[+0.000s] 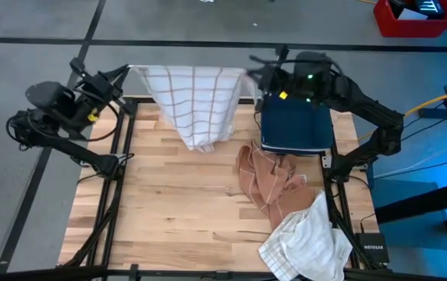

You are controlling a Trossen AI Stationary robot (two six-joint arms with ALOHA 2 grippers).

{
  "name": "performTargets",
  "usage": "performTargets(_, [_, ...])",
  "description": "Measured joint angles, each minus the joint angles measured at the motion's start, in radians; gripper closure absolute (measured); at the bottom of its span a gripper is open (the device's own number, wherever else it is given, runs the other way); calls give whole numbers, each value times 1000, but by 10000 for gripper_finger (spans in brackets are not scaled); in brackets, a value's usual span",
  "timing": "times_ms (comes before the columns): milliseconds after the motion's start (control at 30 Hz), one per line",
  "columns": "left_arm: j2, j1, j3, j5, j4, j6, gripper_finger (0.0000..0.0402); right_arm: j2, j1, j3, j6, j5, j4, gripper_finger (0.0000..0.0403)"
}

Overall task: Fold towel
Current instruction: Fold the brown striped towel on the table

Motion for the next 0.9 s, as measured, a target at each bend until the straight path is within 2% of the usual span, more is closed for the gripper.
performTargets(133, [-3,-21,0,6,-397,-361,398,37,0,-44,109,-134,-158,394])
performTargets(233, [11,-24,0,170,-664,-688,398,67,18,-137,137,-204,-199,394])
performTargets(333, [38,-23,-29,321,-815,-963,398,87,39,-275,145,-238,-136,394])
performTargets(500, [96,-19,-137,585,-939,-1274,398,118,91,-543,183,-241,183,394])
performTargets(567, [126,-18,-189,651,-989,-1371,398,146,112,-618,218,-261,283,394])
performTargets(667, [160,-24,-288,693,-1068,-1514,398,213,143,-696,251,-312,388,394])
performTargets(767, [184,-23,-391,704,-1089,-1608,398,292,163,-727,257,-352,416,394])
performTargets(900, [207,-10,-501,706,-1042,-1701,399,367,159,-726,253,-331,436,394])
